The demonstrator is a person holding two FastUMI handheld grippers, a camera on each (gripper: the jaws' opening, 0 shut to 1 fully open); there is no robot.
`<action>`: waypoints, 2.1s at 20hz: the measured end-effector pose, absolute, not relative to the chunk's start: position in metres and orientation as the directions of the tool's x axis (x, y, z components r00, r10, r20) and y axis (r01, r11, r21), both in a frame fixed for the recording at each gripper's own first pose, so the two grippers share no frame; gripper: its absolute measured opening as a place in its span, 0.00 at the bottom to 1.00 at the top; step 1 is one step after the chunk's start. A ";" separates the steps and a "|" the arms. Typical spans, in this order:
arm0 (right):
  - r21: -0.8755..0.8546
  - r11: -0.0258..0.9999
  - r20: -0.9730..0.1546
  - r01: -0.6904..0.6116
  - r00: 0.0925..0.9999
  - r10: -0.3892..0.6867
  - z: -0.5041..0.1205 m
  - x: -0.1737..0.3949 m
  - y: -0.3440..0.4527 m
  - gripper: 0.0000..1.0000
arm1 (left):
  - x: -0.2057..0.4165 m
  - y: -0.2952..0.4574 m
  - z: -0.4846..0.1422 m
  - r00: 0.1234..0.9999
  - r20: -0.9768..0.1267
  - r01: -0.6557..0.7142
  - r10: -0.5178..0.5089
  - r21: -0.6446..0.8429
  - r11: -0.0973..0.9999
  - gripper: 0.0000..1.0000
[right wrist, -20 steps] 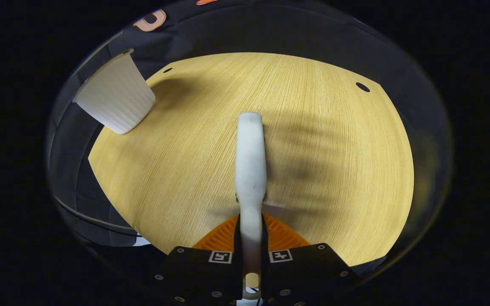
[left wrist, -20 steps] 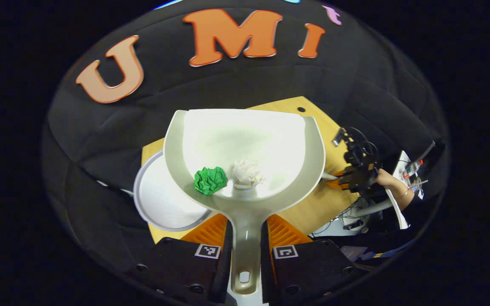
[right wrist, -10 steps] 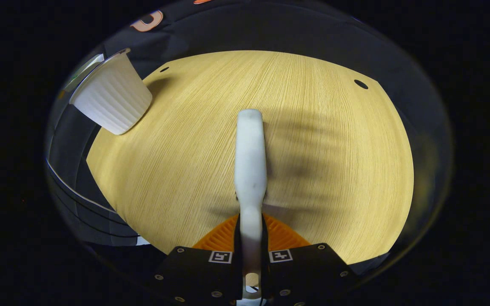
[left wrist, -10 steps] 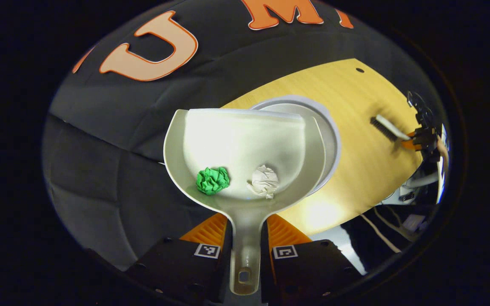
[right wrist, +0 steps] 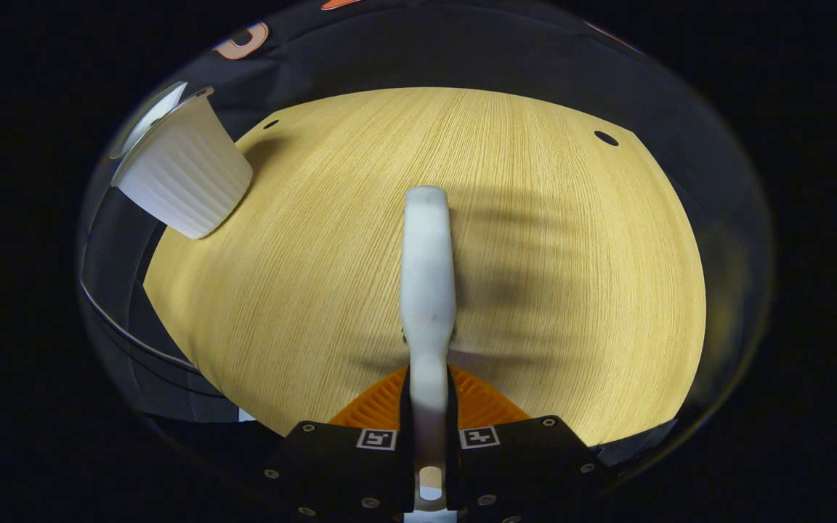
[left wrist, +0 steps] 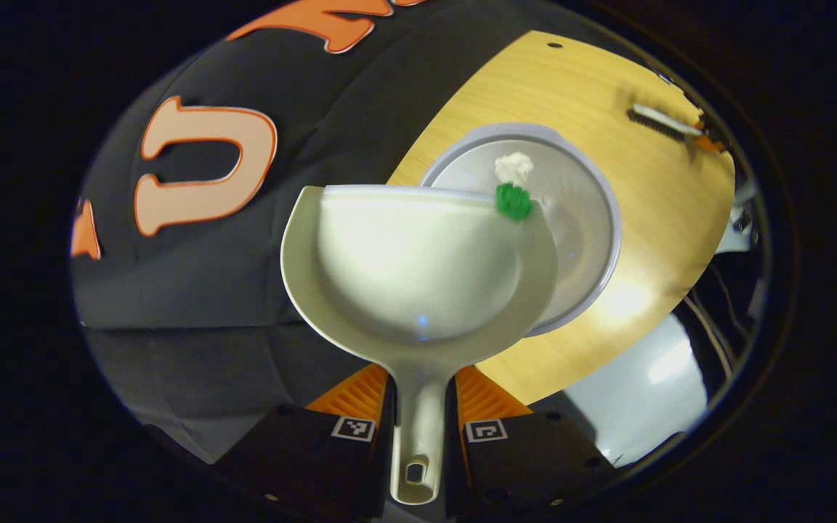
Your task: Pick up the small broom and dustpan from the desktop, sweep the trash into the dustpan with the broom, and then empty the trash into the garbage bin.
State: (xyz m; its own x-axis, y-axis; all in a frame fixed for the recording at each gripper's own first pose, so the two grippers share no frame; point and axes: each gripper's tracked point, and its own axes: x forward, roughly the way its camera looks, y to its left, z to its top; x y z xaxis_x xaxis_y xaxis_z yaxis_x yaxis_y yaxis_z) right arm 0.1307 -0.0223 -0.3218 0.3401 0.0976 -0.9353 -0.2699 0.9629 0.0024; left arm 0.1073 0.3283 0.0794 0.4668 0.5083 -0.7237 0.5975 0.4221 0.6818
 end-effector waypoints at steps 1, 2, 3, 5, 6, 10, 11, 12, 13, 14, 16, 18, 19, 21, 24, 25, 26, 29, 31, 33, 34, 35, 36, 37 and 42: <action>0.002 0.964 -0.935 -0.265 0.342 0.096 -0.322 0.130 -0.022 0.17 | 0.111 0.327 0.079 0.479 -0.711 0.610 0.515 0.692 0.387 0.31; 0.003 0.965 -0.935 -0.260 0.343 0.095 -0.323 0.130 -0.021 0.17 | 0.110 0.325 0.076 0.471 -0.721 0.616 0.508 0.681 0.396 0.31; 0.003 0.967 -0.934 -0.256 0.344 0.094 -0.323 0.130 -0.020 0.17 | 0.106 0.323 0.068 0.450 -0.750 0.613 0.485 0.654 0.443 0.30; 0.004 0.968 -0.935 -0.250 0.343 0.093 -0.324 0.129 -0.019 0.17 | 0.099 0.318 0.048 0.412 -0.806 0.591 0.425 0.591 0.549 0.30; 0.006 0.969 -0.935 -0.249 0.342 0.093 -0.323 0.128 -0.018 0.17 | 0.096 0.316 0.039 0.397 -0.828 0.567 0.396 0.561 0.603 0.30; 0.010 0.972 -0.935 -0.236 0.341 0.093 -0.323 0.127 -0.017 0.17 | 0.087 0.295 0.024 0.368 -0.887 0.416 0.279 0.425 0.804 0.31; 0.011 0.973 -0.935 -0.230 0.344 0.092 -0.324 0.127 -0.016 0.17 | 0.087 0.285 0.023 0.375 -0.895 0.383 0.243 0.388 0.838 0.31; 0.009 0.974 -0.935 -0.228 0.344 0.089 -0.323 0.127 -0.015 0.17 | 0.091 0.274 0.025 0.395 -0.894 0.351 0.211 0.359 0.865 0.31; 0.003 0.973 -0.934 -0.230 0.346 0.084 -0.323 0.127 -0.015 0.17 | 0.094 0.267 0.030 0.421 -0.888 0.320 0.184 0.335 0.886 0.31; -0.003 0.973 -0.934 -0.231 0.347 0.080 -0.323 0.128 -0.016 0.17 | 0.096 0.259 0.032 0.448 -0.879 0.290 0.161 0.313 0.904 0.31; -0.011 0.974 -0.933 -0.228 0.353 0.072 -0.323 0.128 -0.017 0.17 | 0.099 0.238 0.037 0.498 -0.861 0.264 0.105 0.266 0.927 0.31; -0.012 0.976 -0.932 -0.218 0.357 0.068 -0.321 0.128 -0.016 0.17 | 0.099 0.205 0.039 0.537 -0.842 0.282 0.039 0.223 0.933 0.31; -0.012 0.977 -0.930 -0.213 0.361 0.068 -0.319 0.128 -0.015 0.17 | 0.098 0.186 0.042 0.547 -0.837 0.303 0.005 0.203 0.931 0.31; -0.017 0.979 -0.925 -0.203 0.375 0.061 -0.316 0.129 -0.015 0.17 | 0.087 0.159 0.039 0.532 -0.845 0.350 -0.058 0.157 0.923 0.30; -0.008 0.984 -0.920 -0.180 0.386 0.063 -0.316 0.129 -0.010 0.17 | 0.086 0.119 0.027 0.519 -0.843 0.410 -0.143 0.099 0.906 0.30; -0.005 0.985 -0.919 -0.174 0.388 0.064 -0.317 0.131 -0.010 0.17 | 0.086 0.109 0.023 0.511 -0.844 0.427 -0.164 0.084 0.901 0.30; -0.008 0.986 -0.918 -0.169 0.391 0.060 -0.319 0.131 -0.010 0.17 | 0.088 0.096 0.016 0.507 -0.842 0.436 -0.185 0.066 0.898 0.31; -0.008 0.989 -0.914 -0.148 0.402 0.052 -0.322 0.134 -0.005 0.17 | 0.095 0.080 -0.005 0.501 -0.837 0.461 -0.219 0.044 0.886 0.31; -0.007 0.990 -0.913 -0.139 0.404 0.050 -0.325 0.134 -0.004 0.17 | 0.098 0.071 -0.029 0.486 -0.844 0.453 -0.226 0.022 0.891 0.31; -0.008 0.991 -0.913 -0.132 0.404 0.047 -0.324 0.133 -0.005 0.17 | 0.098 0.059 -0.064 0.461 -0.858 0.427 -0.225 -0.008 0.904 0.31; -0.004 0.992 -0.913 -0.129 0.404 0.049 -0.324 0.133 -0.004 0.17 | 0.098 0.057 -0.081 0.454 -0.864 0.410 -0.216 -0.013 0.912 0.31; -0.001 0.992 -0.913 -0.127 0.404 0.051 -0.324 0.133 -0.004 0.17 | 0.097 0.053 -0.103 0.445 -0.873 0.390 -0.199 -0.010 0.921 0.31; -0.002 0.992 -0.913 -0.127 0.404 0.050 -0.325 0.133 -0.004 0.17 | 0.095 0.050 -0.124 0.442 -0.878 0.370 -0.182 -0.006 0.929 0.31; -0.003 0.991 -0.914 -0.131 0.402 0.050 -0.325 0.133 -0.004 0.17 | 0.093 0.050 -0.142 0.430 -0.888 0.351 -0.163 -0.002 0.936 0.31; -0.008 0.990 -0.916 -0.138 0.398 0.048 -0.326 0.133 -0.004 0.16 | 0.086 0.055 -0.195 0.370 -0.916 0.248 -0.155 -0.063 0.967 0.31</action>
State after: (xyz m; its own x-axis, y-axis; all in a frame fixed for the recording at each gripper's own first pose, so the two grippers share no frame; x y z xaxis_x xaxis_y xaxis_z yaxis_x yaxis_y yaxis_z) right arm 0.1327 -0.0043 -0.3257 0.3977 0.0480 -0.9163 -0.1382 0.9904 -0.0081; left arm 0.0864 0.0550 -0.1947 0.3697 -0.1549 -0.9161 0.2480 0.9667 -0.0634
